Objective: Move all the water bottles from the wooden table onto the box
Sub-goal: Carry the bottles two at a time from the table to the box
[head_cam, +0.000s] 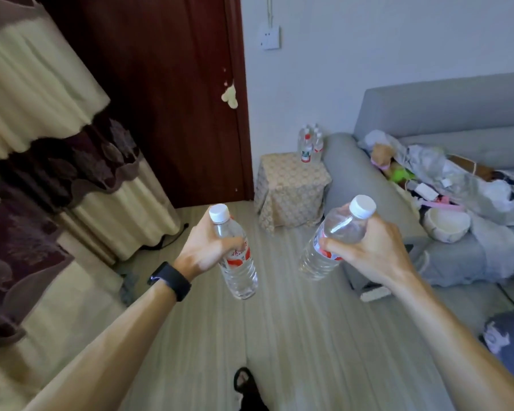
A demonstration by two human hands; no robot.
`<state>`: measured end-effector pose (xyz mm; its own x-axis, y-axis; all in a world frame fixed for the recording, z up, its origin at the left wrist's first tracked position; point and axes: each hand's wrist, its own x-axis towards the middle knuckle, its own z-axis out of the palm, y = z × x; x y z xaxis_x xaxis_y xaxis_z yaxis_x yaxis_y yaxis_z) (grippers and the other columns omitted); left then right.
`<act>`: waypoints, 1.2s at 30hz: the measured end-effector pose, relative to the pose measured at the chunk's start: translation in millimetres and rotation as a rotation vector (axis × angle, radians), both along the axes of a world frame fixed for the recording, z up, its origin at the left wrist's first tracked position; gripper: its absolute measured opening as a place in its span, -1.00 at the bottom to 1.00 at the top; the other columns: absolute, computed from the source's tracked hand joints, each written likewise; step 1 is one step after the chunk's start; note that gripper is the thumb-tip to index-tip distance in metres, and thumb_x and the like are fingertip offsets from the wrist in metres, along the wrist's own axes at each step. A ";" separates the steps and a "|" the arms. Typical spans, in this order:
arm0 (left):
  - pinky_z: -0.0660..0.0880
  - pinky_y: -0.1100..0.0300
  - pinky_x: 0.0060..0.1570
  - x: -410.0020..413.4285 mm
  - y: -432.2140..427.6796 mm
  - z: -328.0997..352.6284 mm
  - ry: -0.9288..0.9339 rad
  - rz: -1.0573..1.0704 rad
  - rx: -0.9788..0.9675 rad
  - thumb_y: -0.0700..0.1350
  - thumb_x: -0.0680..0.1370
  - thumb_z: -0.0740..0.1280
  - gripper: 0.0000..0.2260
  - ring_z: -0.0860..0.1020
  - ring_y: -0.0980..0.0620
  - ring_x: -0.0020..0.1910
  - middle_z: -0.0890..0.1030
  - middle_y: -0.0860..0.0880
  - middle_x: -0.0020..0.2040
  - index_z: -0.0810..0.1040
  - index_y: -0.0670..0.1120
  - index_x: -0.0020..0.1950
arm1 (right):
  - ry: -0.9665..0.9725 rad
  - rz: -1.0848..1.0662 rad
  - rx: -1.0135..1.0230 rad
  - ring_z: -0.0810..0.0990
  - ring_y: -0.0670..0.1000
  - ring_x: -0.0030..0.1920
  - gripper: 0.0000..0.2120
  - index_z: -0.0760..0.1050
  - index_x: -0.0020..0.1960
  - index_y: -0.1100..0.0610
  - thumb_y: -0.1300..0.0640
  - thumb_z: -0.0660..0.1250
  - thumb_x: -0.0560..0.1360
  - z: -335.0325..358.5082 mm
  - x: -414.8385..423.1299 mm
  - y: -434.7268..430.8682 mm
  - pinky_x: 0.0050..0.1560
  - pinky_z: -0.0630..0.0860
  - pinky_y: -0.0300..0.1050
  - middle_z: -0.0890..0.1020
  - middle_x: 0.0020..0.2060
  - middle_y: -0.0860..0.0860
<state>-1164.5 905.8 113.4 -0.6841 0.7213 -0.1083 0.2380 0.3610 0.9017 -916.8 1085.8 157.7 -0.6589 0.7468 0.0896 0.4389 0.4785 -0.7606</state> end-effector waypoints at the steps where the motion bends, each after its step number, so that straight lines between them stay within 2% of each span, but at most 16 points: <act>1: 0.63 -0.11 0.02 -17.3 17.1 -6.2 -0.017 0.004 0.004 -0.02 0.18 0.50 -0.57 0.66 -0.05 -0.03 0.67 -0.01 -0.08 0.50 0.03 0.01 | -0.006 -0.002 -0.005 0.62 -0.24 -0.10 -0.62 0.54 -0.06 -0.31 -0.02 0.59 0.23 -2.6 -16.2 19.5 -0.06 0.55 -0.17 0.66 -0.21 -0.33; 5: 0.62 -0.18 0.02 -91.9 89.3 -30.8 -0.057 -0.003 -0.005 -0.02 0.17 0.49 -0.56 0.66 -0.11 -0.01 0.67 -0.05 -0.07 0.50 0.03 0.01 | -0.046 -0.032 -0.035 0.62 -0.26 -0.07 -0.61 0.58 -0.04 -0.23 -0.15 0.54 0.15 -16.0 -86.6 91.1 -0.08 0.55 -0.21 0.68 -0.18 -0.28; 8: 0.60 -0.21 0.05 -147.1 145.2 -41.4 -0.112 -0.009 -0.018 -0.04 0.16 0.49 -0.58 0.65 -0.13 0.00 0.67 -0.05 -0.09 0.50 0.02 -0.02 | -0.094 -0.037 -0.054 0.66 -0.11 -0.12 -0.69 0.61 -0.07 -0.25 -0.06 0.58 0.22 -18.9 -136.3 138.2 -0.10 0.60 -0.10 0.70 -0.24 -0.19; 11: 0.58 -0.24 0.06 -194.4 207.0 -48.3 -0.134 -0.055 -0.034 -0.06 0.17 0.46 -0.67 0.66 -0.14 -0.04 0.67 -0.01 -0.17 0.50 -0.01 -0.11 | -0.097 -0.055 -0.073 0.67 -0.07 -0.19 -0.77 0.63 -0.16 -0.05 -0.01 0.62 0.26 -19.7 -180.5 184.4 -0.14 0.61 -0.01 0.71 -0.29 -0.06; 15: 0.63 -0.11 0.02 -240.5 289.9 -55.6 -0.110 -0.142 -0.082 -0.03 0.20 0.48 -0.64 0.67 -0.02 -0.10 0.67 0.03 -0.17 0.52 -0.04 -0.06 | -0.113 -0.073 -0.128 0.68 -0.09 -0.21 -0.68 0.65 -0.16 0.08 -0.10 0.61 0.23 -34.3 -228.6 253.6 -0.13 0.64 0.06 0.72 -0.30 -0.07; 19: 0.61 0.01 -0.01 -279.3 370.8 -68.3 -0.117 -0.217 -0.151 -0.13 0.31 0.51 -0.81 0.67 0.07 -0.15 0.68 0.07 -0.22 0.59 -0.05 -0.13 | -0.156 -0.088 -0.198 0.66 -0.18 -0.24 -0.62 0.65 -0.12 0.00 -0.19 0.59 0.18 -57.1 -275.5 329.4 -0.15 0.65 0.02 0.71 -0.29 -0.12; 23: 0.64 -0.03 0.00 -324.5 448.7 -85.4 -0.096 -0.231 -0.232 -0.03 0.28 0.50 -0.85 0.69 0.05 -0.14 0.70 0.05 -0.20 0.64 0.03 -0.19 | -0.184 -0.054 -0.217 0.67 -0.14 -0.22 -0.51 0.63 -0.08 -0.04 -0.33 0.49 0.13 -84.2 -323.0 412.4 -0.16 0.65 0.04 0.71 -0.26 -0.11; 25: 0.64 0.00 0.01 -342.9 481.6 -92.9 -0.120 -0.171 -0.268 -0.03 0.29 0.51 -0.84 0.69 0.09 -0.12 0.72 0.07 -0.16 0.66 0.06 -0.15 | -0.194 -0.024 -0.226 0.66 -0.16 -0.20 -0.53 0.63 -0.05 -0.08 -0.32 0.49 0.16 -92.4 -346.0 449.4 -0.17 0.63 -0.06 0.70 -0.23 -0.15; 28: 0.64 0.04 0.05 -366.9 524.2 -103.5 -0.181 -0.088 -0.272 -0.12 0.37 0.55 -0.78 0.69 0.12 -0.08 0.73 0.06 -0.10 0.65 0.08 -0.05 | -0.203 0.016 -0.258 0.63 -0.23 -0.15 -0.70 0.60 -0.07 -0.13 -0.18 0.55 0.26 -101.6 -382.4 497.3 -0.15 0.58 -0.23 0.68 -0.20 -0.23; 31: 0.63 0.06 0.06 -396.6 557.8 -119.9 -0.215 -0.021 -0.300 -0.13 0.37 0.57 -0.74 0.69 0.11 -0.05 0.72 0.08 -0.10 0.63 0.10 -0.02 | -0.257 0.060 -0.299 0.63 -0.22 -0.11 -0.59 0.57 0.00 -0.10 -0.24 0.54 0.24 -116.5 -422.9 539.7 -0.07 0.62 -0.13 0.68 -0.14 -0.22; 33: 0.62 0.11 -0.02 -418.9 580.1 -133.0 -0.198 -0.019 -0.353 -0.06 0.32 0.58 -0.70 0.67 0.09 -0.05 0.69 0.09 -0.10 0.60 0.10 -0.01 | -0.277 0.084 -0.314 0.64 -0.23 -0.09 -0.51 0.54 0.06 -0.09 -0.26 0.52 0.22 -131.2 -449.1 564.5 -0.03 0.64 -0.11 0.68 -0.12 -0.25; 36: 0.51 0.19 -0.18 -456.6 616.8 -159.2 -0.167 -0.020 -0.442 0.05 0.24 0.59 -0.47 0.60 0.08 -0.05 0.62 0.09 -0.05 0.46 0.08 0.13 | -0.308 0.066 -0.347 0.65 -0.23 -0.08 -0.50 0.53 0.06 -0.08 -0.28 0.52 0.22 -151.1 -489.8 594.9 -0.02 0.64 -0.09 0.68 -0.10 -0.23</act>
